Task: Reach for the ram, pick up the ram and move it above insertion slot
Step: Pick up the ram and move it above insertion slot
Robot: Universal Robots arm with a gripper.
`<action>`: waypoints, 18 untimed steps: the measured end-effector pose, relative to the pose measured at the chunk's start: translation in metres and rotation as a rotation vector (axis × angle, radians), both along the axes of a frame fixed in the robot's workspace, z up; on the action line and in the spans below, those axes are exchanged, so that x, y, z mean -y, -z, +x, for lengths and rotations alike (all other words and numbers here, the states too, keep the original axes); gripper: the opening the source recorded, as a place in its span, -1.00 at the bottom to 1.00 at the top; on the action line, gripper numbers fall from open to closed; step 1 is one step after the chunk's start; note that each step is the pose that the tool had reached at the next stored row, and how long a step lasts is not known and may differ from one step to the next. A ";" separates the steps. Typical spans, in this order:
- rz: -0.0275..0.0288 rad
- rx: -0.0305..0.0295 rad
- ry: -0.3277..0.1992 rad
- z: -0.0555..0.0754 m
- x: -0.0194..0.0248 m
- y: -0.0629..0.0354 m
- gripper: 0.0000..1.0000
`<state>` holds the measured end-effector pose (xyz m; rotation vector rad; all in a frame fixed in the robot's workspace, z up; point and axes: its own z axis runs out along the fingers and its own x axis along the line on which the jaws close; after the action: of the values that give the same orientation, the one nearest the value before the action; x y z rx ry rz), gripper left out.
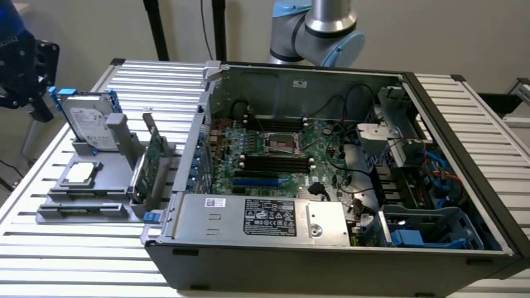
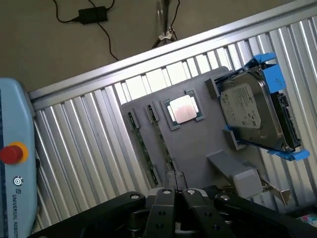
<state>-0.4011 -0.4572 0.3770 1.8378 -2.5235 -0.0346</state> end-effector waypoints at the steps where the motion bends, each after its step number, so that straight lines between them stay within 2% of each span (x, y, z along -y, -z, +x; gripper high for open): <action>1: 0.0000 0.0013 -0.018 0.000 0.0000 0.0001 -0.79; 18: 0.0000 0.0248 -0.328 0.000 0.0000 0.0022 -0.79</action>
<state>-0.4011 -0.4572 0.3748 2.2372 -2.2013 -0.0065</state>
